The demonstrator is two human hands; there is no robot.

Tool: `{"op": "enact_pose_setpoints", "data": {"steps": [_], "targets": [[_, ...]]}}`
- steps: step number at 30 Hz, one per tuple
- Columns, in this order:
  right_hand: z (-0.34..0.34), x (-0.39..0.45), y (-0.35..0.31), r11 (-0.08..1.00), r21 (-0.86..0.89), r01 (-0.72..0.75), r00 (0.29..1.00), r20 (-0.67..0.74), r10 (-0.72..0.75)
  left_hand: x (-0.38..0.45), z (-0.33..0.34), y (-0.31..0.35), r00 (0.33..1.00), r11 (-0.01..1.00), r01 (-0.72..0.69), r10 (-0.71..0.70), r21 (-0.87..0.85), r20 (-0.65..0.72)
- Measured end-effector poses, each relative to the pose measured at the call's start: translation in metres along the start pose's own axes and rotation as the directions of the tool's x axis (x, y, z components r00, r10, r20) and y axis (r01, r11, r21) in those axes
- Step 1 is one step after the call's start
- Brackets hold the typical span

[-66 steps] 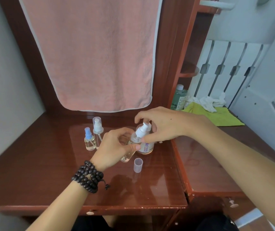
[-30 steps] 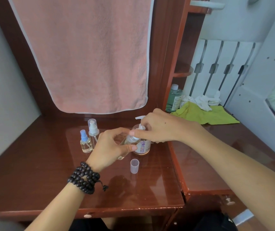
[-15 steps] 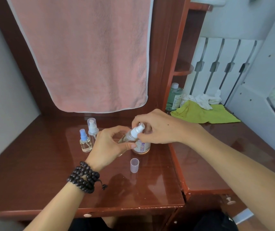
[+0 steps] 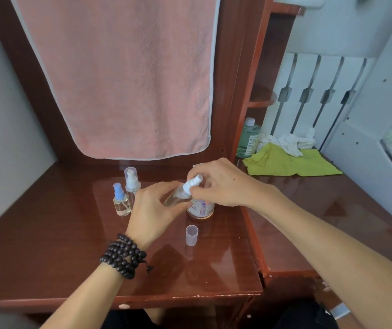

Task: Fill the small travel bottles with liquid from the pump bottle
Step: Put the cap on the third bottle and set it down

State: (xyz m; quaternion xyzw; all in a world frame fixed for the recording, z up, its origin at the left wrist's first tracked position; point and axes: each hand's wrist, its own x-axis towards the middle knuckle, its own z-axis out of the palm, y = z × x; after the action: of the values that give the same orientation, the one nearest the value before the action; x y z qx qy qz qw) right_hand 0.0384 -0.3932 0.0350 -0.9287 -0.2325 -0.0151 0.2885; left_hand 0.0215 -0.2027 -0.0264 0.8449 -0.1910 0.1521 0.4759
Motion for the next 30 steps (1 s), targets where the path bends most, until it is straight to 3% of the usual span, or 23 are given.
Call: {"op": "enact_pose_setpoints", "data": {"steps": [2, 5, 8, 11, 14, 16, 20, 24, 26, 30], "targets": [[-0.001, 0.002, 0.003, 0.997, -0.020, -0.080, 0.991, 0.108, 0.082, -0.001, -0.007, -0.007, 0.998, 0.998, 0.066, -0.066, -0.007, 0.014], [0.011, 0.001, 0.009, 0.972, -0.200, -0.126, 0.922, 0.337, 0.189, -0.004, -0.024, -0.017, 0.983, 0.982, 0.184, -0.184, -0.046, -0.009], [0.050, -0.002, 0.015, 0.909, -0.418, -0.007, 0.837, 0.495, 0.234, -0.006, -0.037, -0.024, 0.975, 0.974, 0.218, -0.220, -0.061, -0.021], [0.082, -0.004, 0.015, 0.889, -0.452, 0.075, 0.839, 0.511, 0.189, -0.008, -0.042, -0.028, 0.973, 0.973, 0.227, -0.228, -0.046, -0.021], [0.082, -0.003, 0.016, 0.905, -0.424, 0.012, 0.871, 0.449, 0.199, -0.008, -0.043, -0.028, 0.971, 0.971, 0.235, -0.236, -0.048, -0.018], [0.066, -0.001, 0.013, 0.936, -0.337, -0.100, 0.916, 0.337, 0.219, -0.009, -0.043, -0.025, 0.971, 0.968, 0.236, -0.238, -0.085, -0.006], [0.024, 0.011, -0.006, 0.972, 0.066, -0.227, 0.973, -0.014, 0.229, -0.011, -0.040, -0.023, 0.963, 0.951, 0.267, -0.267, -0.156, 0.020], [0.004, 0.019, -0.013, 0.939, 0.335, -0.074, 0.956, -0.243, 0.162, -0.010, -0.034, -0.029, 0.965, 0.959, 0.263, -0.261, -0.101, 0.031], [0.005, 0.019, -0.015, 0.907, 0.422, 0.021, 0.952, -0.286, 0.111, -0.009, -0.032, -0.029, 0.967, 0.962, 0.256, -0.254, -0.098, 0.035], [0.014, 0.018, -0.019, 0.952, 0.299, 0.061, 0.970, -0.242, 0.013, -0.006, -0.030, -0.018, 0.976, 0.969, 0.219, -0.218, -0.112, 0.021]]}}
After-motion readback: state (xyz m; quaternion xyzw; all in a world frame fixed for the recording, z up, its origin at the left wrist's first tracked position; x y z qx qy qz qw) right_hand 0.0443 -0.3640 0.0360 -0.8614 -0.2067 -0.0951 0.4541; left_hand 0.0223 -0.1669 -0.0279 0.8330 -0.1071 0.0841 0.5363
